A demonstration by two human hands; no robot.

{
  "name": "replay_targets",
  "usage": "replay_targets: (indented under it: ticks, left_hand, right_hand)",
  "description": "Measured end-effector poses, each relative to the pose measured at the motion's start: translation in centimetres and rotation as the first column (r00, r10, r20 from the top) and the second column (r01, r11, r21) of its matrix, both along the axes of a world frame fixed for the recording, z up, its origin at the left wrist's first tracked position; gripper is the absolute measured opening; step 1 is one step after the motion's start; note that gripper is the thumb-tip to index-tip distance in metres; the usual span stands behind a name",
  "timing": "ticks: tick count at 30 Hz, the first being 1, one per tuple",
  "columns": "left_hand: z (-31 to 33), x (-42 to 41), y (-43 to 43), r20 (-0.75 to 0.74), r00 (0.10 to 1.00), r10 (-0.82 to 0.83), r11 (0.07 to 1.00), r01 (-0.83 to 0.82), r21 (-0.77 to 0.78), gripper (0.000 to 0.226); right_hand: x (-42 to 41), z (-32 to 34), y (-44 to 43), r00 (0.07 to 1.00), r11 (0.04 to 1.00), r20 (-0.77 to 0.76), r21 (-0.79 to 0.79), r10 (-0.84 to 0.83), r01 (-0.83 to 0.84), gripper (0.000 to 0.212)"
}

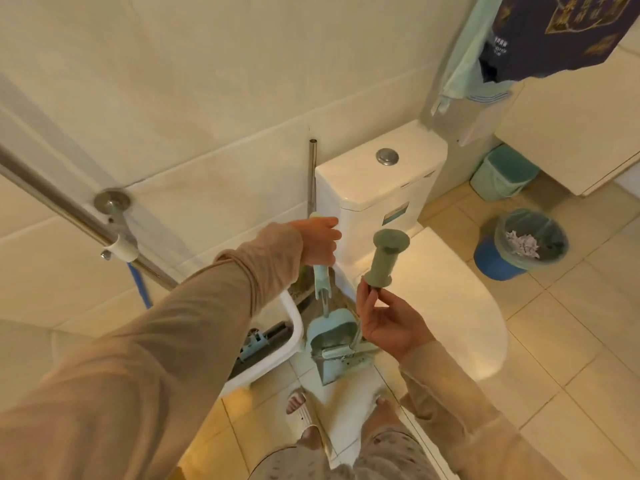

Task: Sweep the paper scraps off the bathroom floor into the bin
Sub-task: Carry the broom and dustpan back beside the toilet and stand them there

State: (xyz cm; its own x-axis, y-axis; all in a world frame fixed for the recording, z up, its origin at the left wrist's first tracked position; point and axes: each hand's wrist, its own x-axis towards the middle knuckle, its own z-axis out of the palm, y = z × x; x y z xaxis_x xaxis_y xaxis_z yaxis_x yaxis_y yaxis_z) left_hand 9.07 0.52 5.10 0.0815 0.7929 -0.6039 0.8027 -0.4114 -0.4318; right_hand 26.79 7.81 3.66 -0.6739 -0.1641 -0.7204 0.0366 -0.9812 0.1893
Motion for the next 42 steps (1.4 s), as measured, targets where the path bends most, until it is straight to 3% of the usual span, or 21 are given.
replay_targets:
  ticks: [3, 8, 11, 15, 18, 23, 28, 31, 37, 42]
  left_hand:
    - [0.1, -1.9, 0.4, 0.014, 0.999, 0.029, 0.999, -0.030, 0.022, 0.026]
    - [0.3, -4.7, 0.5, 0.017, 0.986, 0.164, 0.986, -0.164, 0.005, 0.028]
    - [0.6, -5.4, 0.4, 0.051, 0.975, 0.216, 0.972, -0.219, 0.082, 0.020]
    - [0.1, -6.6, 0.8, 0.123, 0.897, 0.425, 0.878, -0.441, 0.184, 0.013]
    - [-1.6, -8.1, 1.8, 0.064, 0.838, 0.542, 0.830, -0.545, 0.119, 0.030]
    - [-0.9, -10.6, 2.2, 0.040, 0.877, 0.478, 0.878, -0.479, 0.012, 0.033]
    - [0.8, -13.4, 2.6, 0.072, 0.894, 0.441, 0.888, -0.447, 0.110, 0.031]
    - [-0.2, -13.3, 2.8, 0.049, 0.889, 0.456, 0.887, -0.458, 0.063, 0.030]
    - [-2.4, -12.2, 2.4, 0.152, 0.778, 0.609, 0.771, -0.626, 0.114, 0.032]
    - [-1.0, -14.0, 2.0, 0.069, 0.851, 0.520, 0.844, -0.525, 0.115, 0.024]
  right_hand:
    - [-2.9, -0.3, 1.2, 0.999, 1.000, 0.032, 0.004, 0.020, -0.020, 0.037]
    - [-8.0, 0.3, 3.3, 0.997, 0.996, 0.028, -0.062, 0.066, -0.064, 0.034]
    - [-10.9, -0.2, 4.2, 0.994, 0.996, 0.074, -0.052, 0.081, -0.077, 0.032]
    - [-14.4, -1.3, 4.3, 0.982, 0.993, 0.142, -0.017, 0.122, -0.120, 0.034]
    - [-16.8, -1.5, 4.4, 0.976, 0.990, 0.164, -0.048, 0.140, -0.134, 0.035]
    - [-19.8, -0.9, 4.5, 0.976, 0.989, 0.171, -0.076, 0.135, -0.123, 0.036]
    - [-23.3, -0.4, 5.7, 0.984, 0.988, 0.166, -0.149, 0.063, -0.038, 0.042]
    - [-24.3, -1.3, 6.2, 0.980, 0.987, 0.197, -0.161, 0.037, -0.005, 0.046]
    - [-25.5, -2.3, 6.5, 0.978, 0.995, 0.203, -0.092, 0.051, -0.033, 0.047]
    - [-26.9, -1.7, 6.1, 0.991, 0.992, 0.120, -0.119, 0.062, -0.047, 0.046]
